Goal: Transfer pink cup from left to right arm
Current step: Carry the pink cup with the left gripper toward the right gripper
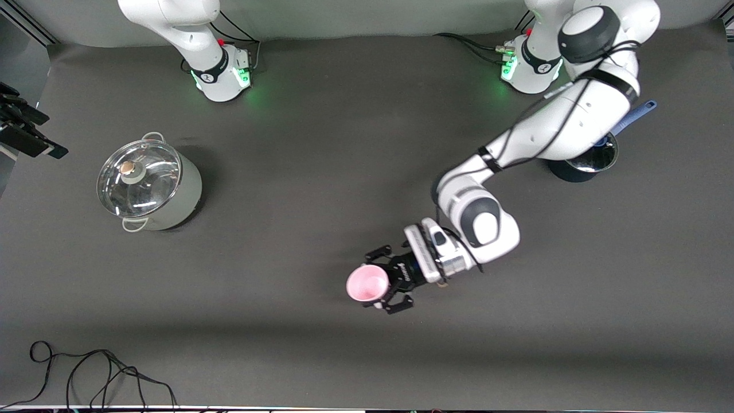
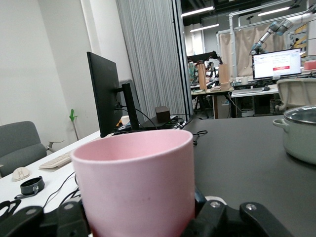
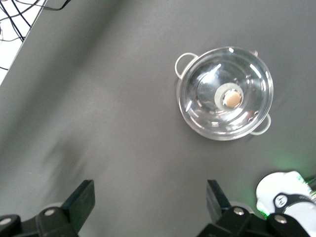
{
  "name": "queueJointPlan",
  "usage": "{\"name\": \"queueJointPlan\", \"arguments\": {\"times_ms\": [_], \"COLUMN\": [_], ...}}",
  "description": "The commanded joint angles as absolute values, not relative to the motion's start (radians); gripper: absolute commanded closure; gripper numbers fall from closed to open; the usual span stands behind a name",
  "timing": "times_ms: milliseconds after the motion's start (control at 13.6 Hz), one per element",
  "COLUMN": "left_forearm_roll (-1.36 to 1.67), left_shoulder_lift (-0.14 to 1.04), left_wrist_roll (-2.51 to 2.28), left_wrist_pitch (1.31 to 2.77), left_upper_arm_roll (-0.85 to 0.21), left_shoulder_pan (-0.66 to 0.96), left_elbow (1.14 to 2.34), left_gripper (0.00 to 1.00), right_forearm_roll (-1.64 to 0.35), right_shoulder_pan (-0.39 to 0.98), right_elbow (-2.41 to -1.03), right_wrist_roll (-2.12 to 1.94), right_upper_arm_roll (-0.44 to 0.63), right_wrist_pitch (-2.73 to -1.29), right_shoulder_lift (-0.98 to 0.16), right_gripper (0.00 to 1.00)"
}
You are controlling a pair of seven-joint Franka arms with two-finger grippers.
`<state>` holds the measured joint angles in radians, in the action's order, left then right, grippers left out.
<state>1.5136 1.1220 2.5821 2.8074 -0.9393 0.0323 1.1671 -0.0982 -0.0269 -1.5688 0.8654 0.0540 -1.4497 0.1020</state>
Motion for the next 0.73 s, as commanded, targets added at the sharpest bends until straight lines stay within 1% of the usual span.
{"name": "queueJointPlan", "arguments": {"times_ms": [0,147,367,514,661], "left_forearm_roll": [1.537,1.536,1.532,1.531,1.529], "left_shoulder_lift": [1.124,1.123,1.118,1.117,1.114], "left_wrist_roll": [2.487,2.427,2.408,2.399,2.393], "left_wrist_pitch": [2.963,3.054,3.176,3.224,3.256], "left_upper_arm_roll": [-0.923,-0.919,-0.916,-0.914,-0.916], "left_shoulder_pan": [0.203,0.302,0.431,0.503,0.546], "left_elbow": [0.978,0.890,0.803,0.744,0.712], "left_gripper": [1.00,1.00,1.00,1.00,1.00], "right_forearm_roll": [-0.121,-0.121,-0.121,-0.120,-0.118], "right_shoulder_pan": [-0.015,0.005,0.049,0.099,0.141], "right_elbow": [-1.549,-1.546,-1.499,-1.462,-1.422], "right_wrist_roll": [0.913,0.913,0.916,0.971,0.995], "right_upper_arm_roll": [0.052,0.052,0.040,0.040,0.040], "right_wrist_pitch": [-1.442,-1.448,-1.451,-1.451,-1.453], "right_shoulder_lift": [0.110,0.107,0.062,0.017,-0.026], "right_gripper": [0.00,0.00,0.00,0.00,0.00]}}
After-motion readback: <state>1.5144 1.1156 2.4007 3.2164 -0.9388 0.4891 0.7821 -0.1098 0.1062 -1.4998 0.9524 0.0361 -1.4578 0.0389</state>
